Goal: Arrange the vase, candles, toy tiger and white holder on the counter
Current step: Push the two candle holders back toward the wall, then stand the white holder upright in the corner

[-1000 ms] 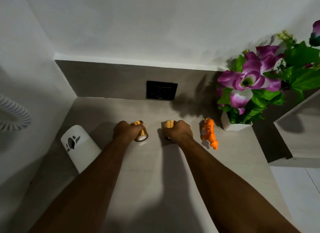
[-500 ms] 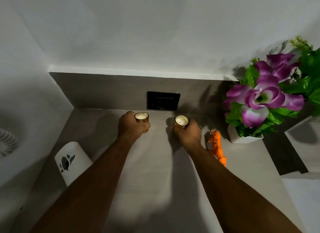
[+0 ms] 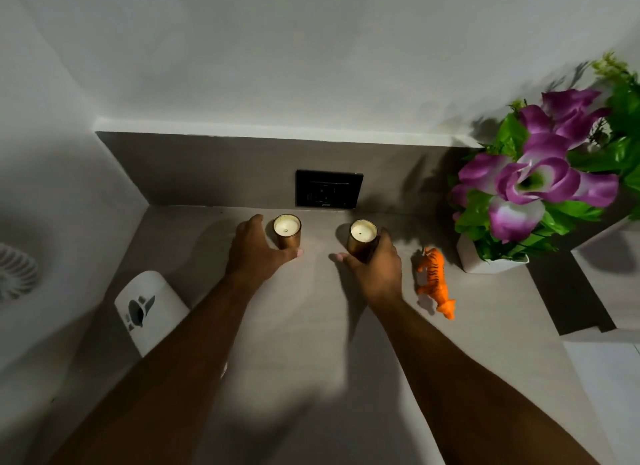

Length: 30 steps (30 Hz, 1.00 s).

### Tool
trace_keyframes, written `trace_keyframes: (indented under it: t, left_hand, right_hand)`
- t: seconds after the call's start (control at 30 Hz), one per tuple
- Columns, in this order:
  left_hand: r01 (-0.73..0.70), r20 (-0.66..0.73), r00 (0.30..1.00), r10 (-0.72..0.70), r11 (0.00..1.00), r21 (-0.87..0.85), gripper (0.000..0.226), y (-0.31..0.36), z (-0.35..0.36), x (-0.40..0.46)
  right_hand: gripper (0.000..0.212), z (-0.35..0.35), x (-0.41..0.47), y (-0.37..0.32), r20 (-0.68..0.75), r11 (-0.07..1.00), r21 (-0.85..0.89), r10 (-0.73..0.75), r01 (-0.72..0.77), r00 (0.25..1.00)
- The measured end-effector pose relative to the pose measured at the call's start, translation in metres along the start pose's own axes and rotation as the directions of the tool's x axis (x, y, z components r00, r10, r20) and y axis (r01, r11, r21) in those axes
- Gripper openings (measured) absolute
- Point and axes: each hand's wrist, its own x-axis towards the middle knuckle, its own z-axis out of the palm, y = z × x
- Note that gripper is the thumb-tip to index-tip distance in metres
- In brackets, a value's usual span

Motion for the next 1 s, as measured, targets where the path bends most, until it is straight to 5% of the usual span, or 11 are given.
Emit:
trace_keyframes:
  t: [0.13, 0.3, 0.4, 0.47, 0.53, 1.0]
  left_hand:
    - [-0.026, -0.105, 0.993, 0.061, 0.954, 0.300, 0.073, -0.018, -0.050, -0.040]
    - [0.242, -0.356, 0.929, -0.107, 0.901, 0.360, 0.069, -0.055, -0.101, -0.090]
    - [0.430, -0.263, 0.865, -0.428, 0.901, -0.054, 0.075, -0.081, -0.115, -0.105]
    - [0.546, 0.048, 0.804, -0.592, 0.704, -0.454, 0.069, -0.092, -0.115, -0.112]
    - [0.624, 0.229, 0.751, -0.620, 0.551, -0.553, 0.062, -0.095, -0.110, -0.119]
    - [0.342, -0.121, 0.887, -0.445, 0.811, -0.475, 0.068, -0.062, -0.101, -0.065]
  right_hand:
    - [0.099, 0.002, -0.061, 0.014, 0.075, 0.958, -0.264, -0.093, 0.110, 0.993]
    - [0.098, 0.006, -0.110, 0.031, 0.240, 0.770, -0.568, -0.185, 0.292, 0.953]
    - [0.100, 0.010, -0.121, 0.036, 0.291, 0.696, -0.635, -0.185, 0.335, 0.938]
    - [0.104, 0.009, -0.122, 0.039, 0.305, 0.673, -0.655, -0.182, 0.344, 0.935]
    - [0.106, 0.007, -0.121, 0.043, 0.318, 0.653, -0.668, -0.185, 0.358, 0.930]
    - [0.098, 0.006, -0.121, 0.045, 0.293, 0.658, -0.665, -0.204, 0.352, 0.934]
